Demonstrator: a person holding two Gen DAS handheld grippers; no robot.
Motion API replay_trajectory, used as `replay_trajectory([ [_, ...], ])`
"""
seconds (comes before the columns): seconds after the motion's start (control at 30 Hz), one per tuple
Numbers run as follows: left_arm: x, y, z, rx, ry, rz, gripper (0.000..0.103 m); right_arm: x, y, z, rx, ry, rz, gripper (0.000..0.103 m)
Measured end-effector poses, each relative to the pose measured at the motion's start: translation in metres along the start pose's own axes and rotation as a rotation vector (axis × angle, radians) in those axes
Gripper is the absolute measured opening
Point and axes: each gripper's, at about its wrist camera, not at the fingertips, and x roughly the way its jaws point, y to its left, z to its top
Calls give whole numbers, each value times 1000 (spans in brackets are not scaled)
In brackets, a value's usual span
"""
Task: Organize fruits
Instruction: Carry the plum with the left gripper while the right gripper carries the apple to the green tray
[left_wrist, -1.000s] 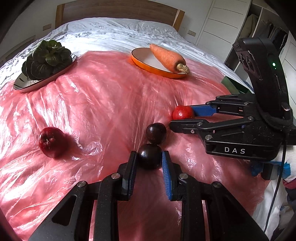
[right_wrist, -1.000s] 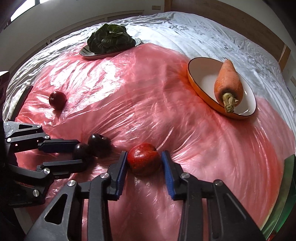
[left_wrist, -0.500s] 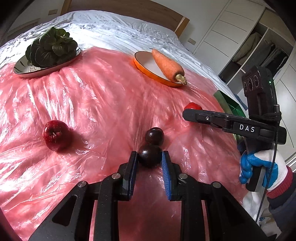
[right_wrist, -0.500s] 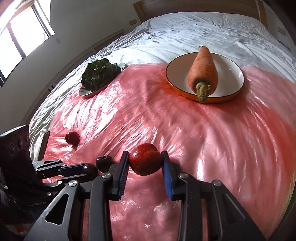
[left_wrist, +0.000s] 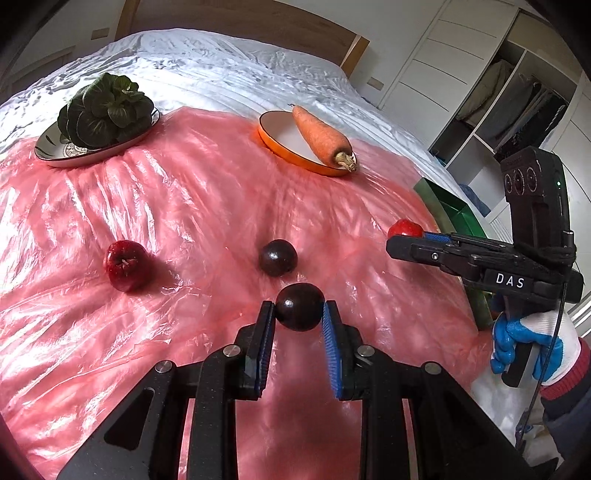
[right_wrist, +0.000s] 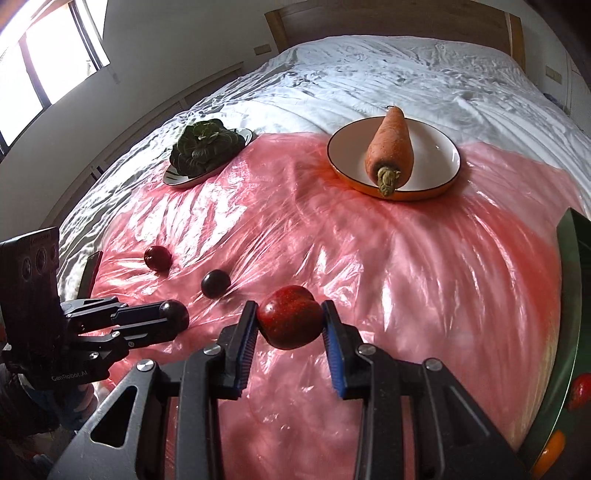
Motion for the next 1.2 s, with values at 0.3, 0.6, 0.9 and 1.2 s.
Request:
replay_trajectory([
  [0.3, -21, -14, -13, 31, 3, 0, 22, -29, 26, -37, 1, 17, -33, 100],
  [0.6, -44, -31, -36, 53, 12, -6, 22, -52, 44, -72, 30, 21, -54, 100],
  [0.9, -75, -47, -60, 79, 10, 0, 22, -83, 65, -110, 61, 12, -75, 101],
  [1.2, -97, -68, -80, 115, 11, 15, 22, -108, 76, -145, 84, -11, -90, 101],
])
